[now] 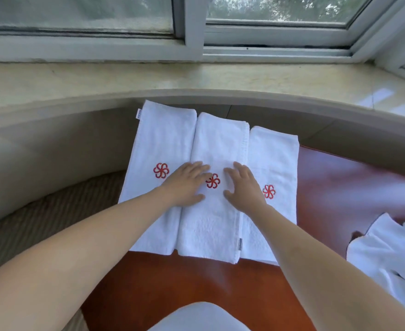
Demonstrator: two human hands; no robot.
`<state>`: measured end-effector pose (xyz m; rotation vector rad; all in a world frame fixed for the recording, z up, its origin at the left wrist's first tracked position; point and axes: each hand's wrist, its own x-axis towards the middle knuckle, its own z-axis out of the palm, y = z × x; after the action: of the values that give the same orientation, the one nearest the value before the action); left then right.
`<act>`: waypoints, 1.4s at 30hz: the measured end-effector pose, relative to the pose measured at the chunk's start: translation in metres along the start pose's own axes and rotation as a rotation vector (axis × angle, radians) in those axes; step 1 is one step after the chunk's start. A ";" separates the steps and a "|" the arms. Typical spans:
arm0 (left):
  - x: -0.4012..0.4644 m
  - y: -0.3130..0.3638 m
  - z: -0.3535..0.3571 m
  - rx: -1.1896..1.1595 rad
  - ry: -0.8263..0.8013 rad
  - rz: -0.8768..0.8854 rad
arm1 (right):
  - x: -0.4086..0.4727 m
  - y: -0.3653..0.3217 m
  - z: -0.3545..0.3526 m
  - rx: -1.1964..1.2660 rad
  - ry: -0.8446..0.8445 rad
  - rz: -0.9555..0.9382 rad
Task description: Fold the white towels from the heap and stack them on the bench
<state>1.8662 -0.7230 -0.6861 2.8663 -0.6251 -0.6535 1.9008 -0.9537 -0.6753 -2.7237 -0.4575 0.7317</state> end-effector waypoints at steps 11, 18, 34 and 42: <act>-0.115 0.057 0.041 0.063 -0.148 -0.184 | -0.160 -0.018 0.075 0.028 -0.158 0.129; -0.150 0.118 0.041 0.056 -0.165 -0.267 | -0.221 -0.011 0.072 0.027 -0.214 0.114; -0.126 0.472 0.023 0.068 0.026 -0.032 | -0.495 0.201 0.020 0.083 0.077 0.260; -0.101 0.630 0.008 0.132 0.058 0.128 | -0.611 0.305 0.002 0.156 0.196 0.418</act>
<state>1.5492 -1.2500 -0.5164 2.9218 -0.8650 -0.5265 1.4669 -1.4570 -0.5183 -2.7294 0.2116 0.5563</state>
